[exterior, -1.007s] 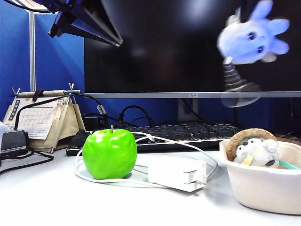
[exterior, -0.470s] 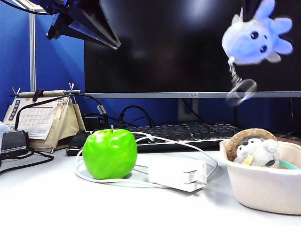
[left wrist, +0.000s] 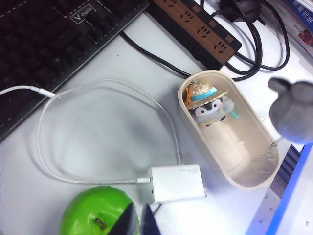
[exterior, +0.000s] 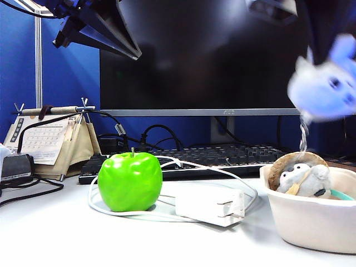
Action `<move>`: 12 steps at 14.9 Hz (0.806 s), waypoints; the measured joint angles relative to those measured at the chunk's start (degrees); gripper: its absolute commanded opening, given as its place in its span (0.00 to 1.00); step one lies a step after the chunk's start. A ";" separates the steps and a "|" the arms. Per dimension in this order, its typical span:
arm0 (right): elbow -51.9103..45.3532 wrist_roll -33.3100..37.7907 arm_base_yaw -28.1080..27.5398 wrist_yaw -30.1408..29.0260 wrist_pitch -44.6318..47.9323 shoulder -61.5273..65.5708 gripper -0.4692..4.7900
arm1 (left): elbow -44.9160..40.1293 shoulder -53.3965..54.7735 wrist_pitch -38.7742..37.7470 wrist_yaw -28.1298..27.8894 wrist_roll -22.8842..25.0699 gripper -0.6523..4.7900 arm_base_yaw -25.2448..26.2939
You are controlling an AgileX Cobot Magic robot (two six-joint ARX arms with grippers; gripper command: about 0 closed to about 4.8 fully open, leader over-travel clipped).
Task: Identity fluffy octopus among items on the table, put them into the paper lunch box.
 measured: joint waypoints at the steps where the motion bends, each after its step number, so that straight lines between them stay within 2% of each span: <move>1: -2.27 0.00 0.00 0.00 0.09 0.00 0.09 | 0.00 0.00 0.00 0.00 0.00 0.17 0.00; 6: -11.47 0.00 0.00 0.00 10.58 0.04 0.09 | 0.00 0.00 -0.02 0.02 0.00 0.17 -0.02; 12: -13.49 -0.02 0.00 -0.37 15.54 5.16 0.09 | 0.00 0.00 -0.22 0.02 0.00 0.17 -0.02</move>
